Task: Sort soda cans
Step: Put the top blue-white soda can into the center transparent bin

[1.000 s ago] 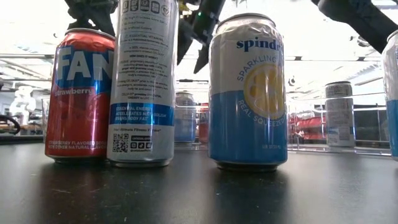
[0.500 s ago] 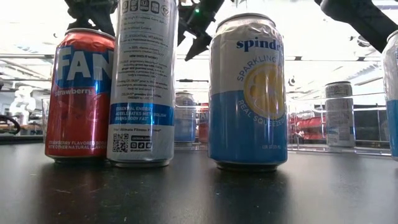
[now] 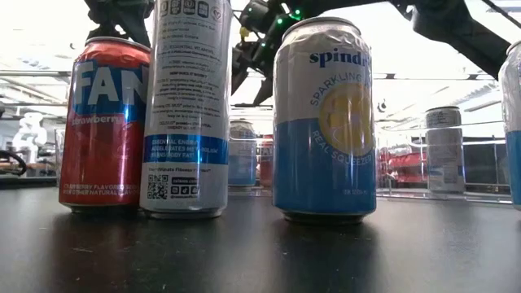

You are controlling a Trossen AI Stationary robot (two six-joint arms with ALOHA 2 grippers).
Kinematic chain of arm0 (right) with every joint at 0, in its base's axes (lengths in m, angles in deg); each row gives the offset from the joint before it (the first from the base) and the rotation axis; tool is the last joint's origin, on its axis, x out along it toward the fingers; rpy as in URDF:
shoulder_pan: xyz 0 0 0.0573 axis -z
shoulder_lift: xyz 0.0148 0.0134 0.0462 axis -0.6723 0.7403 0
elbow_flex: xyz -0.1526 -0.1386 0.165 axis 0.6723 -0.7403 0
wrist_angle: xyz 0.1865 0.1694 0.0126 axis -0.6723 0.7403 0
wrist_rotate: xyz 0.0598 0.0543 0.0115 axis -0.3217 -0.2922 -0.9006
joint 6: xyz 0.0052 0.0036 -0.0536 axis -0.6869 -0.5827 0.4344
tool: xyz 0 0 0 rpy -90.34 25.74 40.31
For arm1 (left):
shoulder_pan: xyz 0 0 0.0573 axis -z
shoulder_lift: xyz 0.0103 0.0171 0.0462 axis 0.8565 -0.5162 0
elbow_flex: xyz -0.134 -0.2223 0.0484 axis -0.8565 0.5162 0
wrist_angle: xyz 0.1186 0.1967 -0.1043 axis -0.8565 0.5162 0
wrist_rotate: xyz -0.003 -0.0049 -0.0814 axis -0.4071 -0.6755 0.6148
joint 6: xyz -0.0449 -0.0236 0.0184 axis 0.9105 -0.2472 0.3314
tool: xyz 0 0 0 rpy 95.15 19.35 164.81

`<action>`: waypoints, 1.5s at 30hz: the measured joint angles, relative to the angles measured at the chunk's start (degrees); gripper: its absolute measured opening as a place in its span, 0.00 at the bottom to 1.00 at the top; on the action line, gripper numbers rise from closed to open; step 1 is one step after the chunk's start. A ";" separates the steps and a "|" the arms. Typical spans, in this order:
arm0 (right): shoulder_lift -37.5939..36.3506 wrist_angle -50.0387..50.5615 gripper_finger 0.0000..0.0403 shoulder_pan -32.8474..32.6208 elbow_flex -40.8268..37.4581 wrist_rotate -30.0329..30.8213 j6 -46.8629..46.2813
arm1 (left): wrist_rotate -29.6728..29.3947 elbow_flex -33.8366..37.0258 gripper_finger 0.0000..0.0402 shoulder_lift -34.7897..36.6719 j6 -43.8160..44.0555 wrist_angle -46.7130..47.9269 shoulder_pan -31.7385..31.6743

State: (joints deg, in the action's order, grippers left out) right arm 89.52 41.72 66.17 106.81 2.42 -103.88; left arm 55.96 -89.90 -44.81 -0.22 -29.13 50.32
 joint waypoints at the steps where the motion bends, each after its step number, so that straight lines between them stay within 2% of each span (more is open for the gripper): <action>1: 0.49 -0.03 0.99 0.12 0.00 0.31 0.18 | 0.03 0.00 0.64 -0.02 0.01 0.00 0.00; 7: 1.37 -1.99 0.99 0.45 0.01 0.24 -3.62 | 0.02 0.02 0.64 -0.02 0.39 0.04 -0.02; 14: 1.95 -2.43 0.98 0.43 0.04 0.24 -3.17 | 1.31 0.02 0.64 0.00 0.46 0.13 0.00; 36: 10.62 -1.23 0.98 0.14 0.03 0.31 -2.45 | 2.86 0.00 0.64 -0.02 0.61 -0.04 -0.02; 45: 11.75 -4.67 0.97 0.08 0.02 0.71 -1.21 | 3.02 0.02 0.64 -0.02 0.92 0.02 -0.02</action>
State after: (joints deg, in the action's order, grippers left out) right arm 101.27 37.05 66.26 106.83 3.13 -105.09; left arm 58.98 -89.88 -44.83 0.69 -29.11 50.30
